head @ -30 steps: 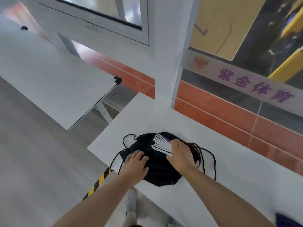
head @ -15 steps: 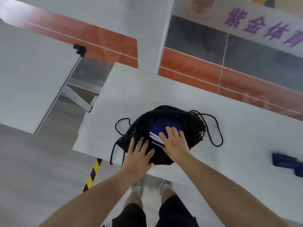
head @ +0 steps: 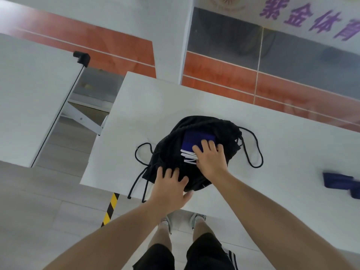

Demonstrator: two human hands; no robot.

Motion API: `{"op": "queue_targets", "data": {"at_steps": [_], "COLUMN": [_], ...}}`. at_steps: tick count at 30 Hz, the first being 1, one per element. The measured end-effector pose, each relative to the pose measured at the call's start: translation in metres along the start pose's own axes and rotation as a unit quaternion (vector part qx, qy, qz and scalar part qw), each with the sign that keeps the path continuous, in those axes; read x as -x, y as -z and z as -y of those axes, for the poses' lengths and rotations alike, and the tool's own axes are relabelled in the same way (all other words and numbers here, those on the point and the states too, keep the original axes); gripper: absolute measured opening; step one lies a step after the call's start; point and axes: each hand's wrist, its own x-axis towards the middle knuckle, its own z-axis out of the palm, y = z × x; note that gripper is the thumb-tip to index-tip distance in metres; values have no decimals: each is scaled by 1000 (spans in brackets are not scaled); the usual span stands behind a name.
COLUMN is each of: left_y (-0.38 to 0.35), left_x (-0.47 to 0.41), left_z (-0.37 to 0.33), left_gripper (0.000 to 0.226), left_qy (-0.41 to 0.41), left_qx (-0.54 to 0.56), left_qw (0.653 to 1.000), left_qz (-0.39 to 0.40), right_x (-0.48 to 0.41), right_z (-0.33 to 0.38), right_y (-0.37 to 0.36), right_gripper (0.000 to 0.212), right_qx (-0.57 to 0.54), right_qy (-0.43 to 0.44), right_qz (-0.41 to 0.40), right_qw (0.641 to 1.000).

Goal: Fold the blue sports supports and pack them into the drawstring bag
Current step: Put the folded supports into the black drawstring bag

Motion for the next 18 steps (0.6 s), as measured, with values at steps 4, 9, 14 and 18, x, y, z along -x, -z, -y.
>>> {"op": "queue_targets", "data": {"at_steps": [4, 9, 14, 18], "left_y": [20, 23, 21, 29], "left_x": [-33, -80, -111, -132], "left_z": [22, 53, 69, 78], "left_gripper": [57, 133, 149, 150], "left_qy": [-34, 11, 12, -4], "left_qx": [-10, -20, 5, 6], "left_qw": [986, 999, 999, 997], "left_qz": [-160, 28, 32, 71], "right_x": [-2, -15, -23, -26], "right_z": [-9, -19, -21, -23], "right_y": [-8, -11, -17, -14], "right_gripper": [80, 96, 90, 79], "right_qx": [2, 13, 30, 15], "right_qy": [64, 106, 118, 127], "right_qz": [-16, -12, -9, -13], "right_qw": [998, 994, 992, 992]}}
